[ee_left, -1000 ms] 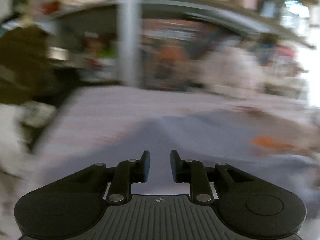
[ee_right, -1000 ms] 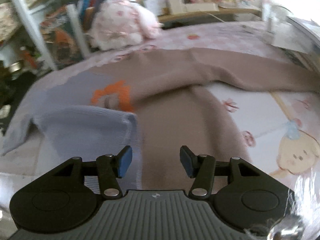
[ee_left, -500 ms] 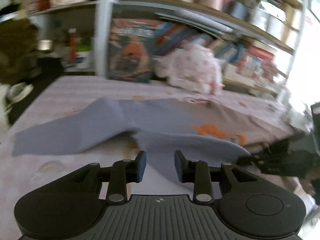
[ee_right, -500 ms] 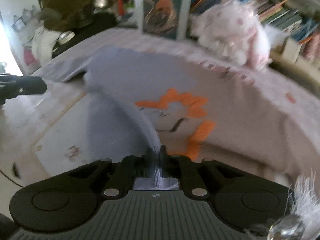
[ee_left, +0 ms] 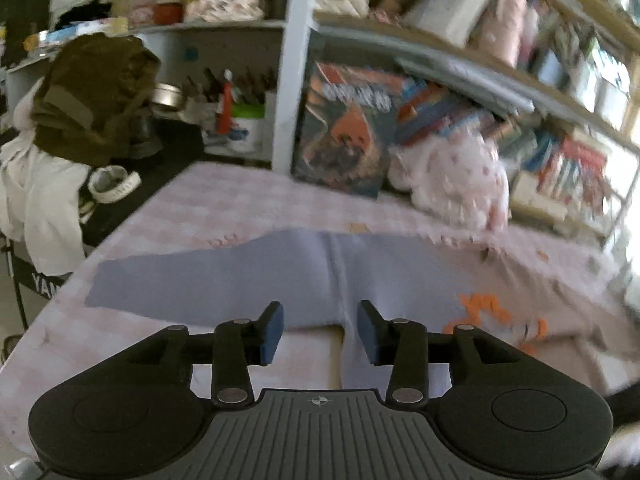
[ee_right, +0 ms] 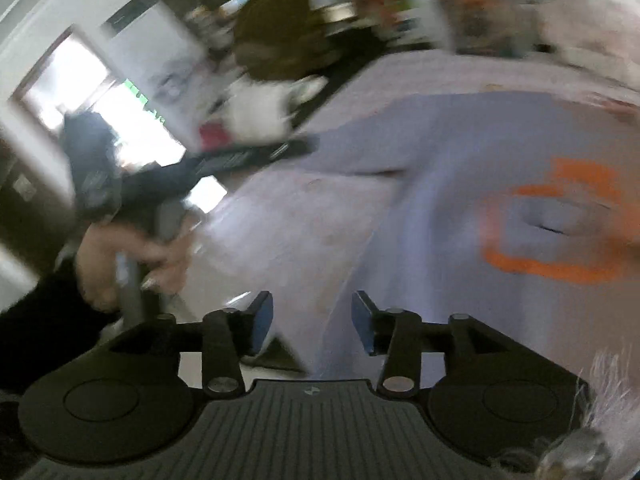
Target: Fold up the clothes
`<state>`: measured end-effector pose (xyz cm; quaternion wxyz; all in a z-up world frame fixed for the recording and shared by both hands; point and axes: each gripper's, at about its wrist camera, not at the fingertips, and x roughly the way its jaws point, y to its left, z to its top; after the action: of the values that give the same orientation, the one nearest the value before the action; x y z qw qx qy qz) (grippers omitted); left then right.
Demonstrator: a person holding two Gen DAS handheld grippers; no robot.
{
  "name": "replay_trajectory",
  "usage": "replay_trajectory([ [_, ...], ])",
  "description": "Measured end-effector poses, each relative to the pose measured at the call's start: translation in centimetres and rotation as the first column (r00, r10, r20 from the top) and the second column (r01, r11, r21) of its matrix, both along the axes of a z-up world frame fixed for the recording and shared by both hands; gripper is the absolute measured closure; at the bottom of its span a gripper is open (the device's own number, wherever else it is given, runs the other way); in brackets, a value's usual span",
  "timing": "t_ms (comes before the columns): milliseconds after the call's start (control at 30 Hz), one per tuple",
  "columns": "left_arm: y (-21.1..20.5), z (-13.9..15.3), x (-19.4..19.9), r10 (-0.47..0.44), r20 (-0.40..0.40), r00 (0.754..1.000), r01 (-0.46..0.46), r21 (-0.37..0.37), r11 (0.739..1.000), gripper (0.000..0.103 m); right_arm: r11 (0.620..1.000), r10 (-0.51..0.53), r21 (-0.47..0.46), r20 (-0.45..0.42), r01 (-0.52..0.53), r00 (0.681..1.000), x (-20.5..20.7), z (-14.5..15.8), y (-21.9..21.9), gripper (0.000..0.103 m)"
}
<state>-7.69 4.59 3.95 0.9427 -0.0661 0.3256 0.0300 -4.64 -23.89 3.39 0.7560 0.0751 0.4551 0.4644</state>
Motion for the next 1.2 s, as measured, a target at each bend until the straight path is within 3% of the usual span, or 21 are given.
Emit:
replay_trajectory([
  [67,-0.6,-1.3,0.3,-0.019,-0.043,0.999,0.02,0.026,0.999,0.062,0.977,-0.201,-0.075,0.006,0.201,0.98,0.4,-1.0,-3.7,0.059],
  [133,-1.0,-2.4,0.5,-0.032,-0.077,0.996,0.035,0.037,0.999,0.062,0.909,-0.383,-0.163,0.037,0.383,0.923,0.7,-1.9,-7.4,0.059],
  [167,-1.1,-3.0,0.6,-0.04,-0.093,0.995,0.044,0.033,0.999,0.062,0.865,-0.44,-0.224,0.093,0.449,0.893,0.4,-2.3,-8.8,0.059],
  [267,-1.0,-4.3,1.1,-0.053,-0.125,0.991,0.056,0.019,0.998,0.055,0.685,-0.565,-0.371,0.274,0.628,0.778,-0.7,-3.3,-12.9,0.056],
  [333,-0.9,-5.0,1.5,-0.062,-0.142,0.988,0.064,0.009,0.998,0.053,0.632,-0.574,-0.424,0.308,0.649,0.759,-1.6,-4.2,-13.8,0.055],
  [367,-0.9,-5.3,1.8,-0.067,-0.149,0.987,0.069,0.003,0.998,0.053,0.623,-0.595,-0.43,0.282,0.653,0.753,-1.8,-4.7,-14.3,0.055],
  [433,-0.8,-5.7,2.2,-0.078,-0.153,0.985,0.076,-0.022,0.997,0.052,0.624,-0.646,-0.406,0.214,0.668,0.733,-2.4,-5.4,-15.2,0.055],
  [533,-0.8,-6.5,3.1,-0.102,-0.17,0.98,0.092,-0.066,0.994,0.048,0.613,-0.687,-0.372,0.184,0.697,0.703,-2.2,-6.0,-14.8,0.057],
  [600,-0.9,-7.0,3.7,-0.094,-0.193,0.977,0.084,-0.059,0.995,0.048,0.608,-0.678,-0.381,0.208,0.697,0.705,-1.9,-5.9,-14.0,0.073],
  [633,-1.0,-7.3,3.9,-0.088,-0.204,0.975,0.079,-0.053,0.995,0.048,0.617,-0.667,-0.382,0.211,0.688,0.715,-1.8,-5.9,-13.8,0.092],
  [667,-1.1,-7.5,4.2,-0.09,-0.213,0.973,0.082,-0.048,0.995,0.048,0.643,-0.649,-0.38,0.19,0.665,0.736,-1.7,-5.7,-13.8,0.094],
  [733,-1.4,-7.7,4.4,-0.109,-0.22,0.969,0.104,-0.034,0.994,0.048,0.671,-0.63,-0.372,0.172,0.642,0.758,-2.2,-4.7,-13.3,0.095],
  [833,-1.5,-7.9,4.8,-0.135,-0.232,0.963,0.135,-0.013,0.991,0.048,0.761,-0.599,-0.232,0.107,0.606,0.793,-4.4,-1.1,-13.5,0.095],
  [900,-1.3,-8.2,5.1,-0.144,-0.241,0.96,0.145,-0.015,0.989,0.048,0.784,-0.573,-0.222,0.102,0.58,0.813,-6.0,0.5,-13.4,0.095],
  [1000,-1.0,-8.4,5.3,-0.151,-0.236,0.96,0.152,-0.013,0.988,0.048,0.769,-0.567,-0.302,0.081,0.563,0.819,-7.8,0.3,-13.2,0.094],
  [1067,-0.8,-8.4,5.5,-0.156,-0.235,0.96,0.155,-0.022,0.988,0.048,0.766,-0.545,-0.367,0.062,0.527,0.836,-8.2,-0.8,-12.6,0.085],
  [1100,-0.6,-8.4,5.5,-0.158,-0.233,0.959,0.156,-0.025,0.987,0.048,0.744,-0.555,-0.397,0.08,0.537,0.828,-8.2,-1.3,-12.4,0.079],
  [1133,-0.5,-8.4,5.5,-0.16,-0.232,0.959,0.158,-0.028,0.987,0.048,0.722,-0.565,-0.422,0.099,0.549,0.819,-8.2,-1.7,-12.1,0.067],
  [1200,-0.4,-8.5,5.6,-0.162,-0.223,0.961,0.16,-0.023,0.987,0.049,0.692,-0.602,-0.398,0.144,0.603,0.786,-7.8,-1.7,-11.9,0.062],
])
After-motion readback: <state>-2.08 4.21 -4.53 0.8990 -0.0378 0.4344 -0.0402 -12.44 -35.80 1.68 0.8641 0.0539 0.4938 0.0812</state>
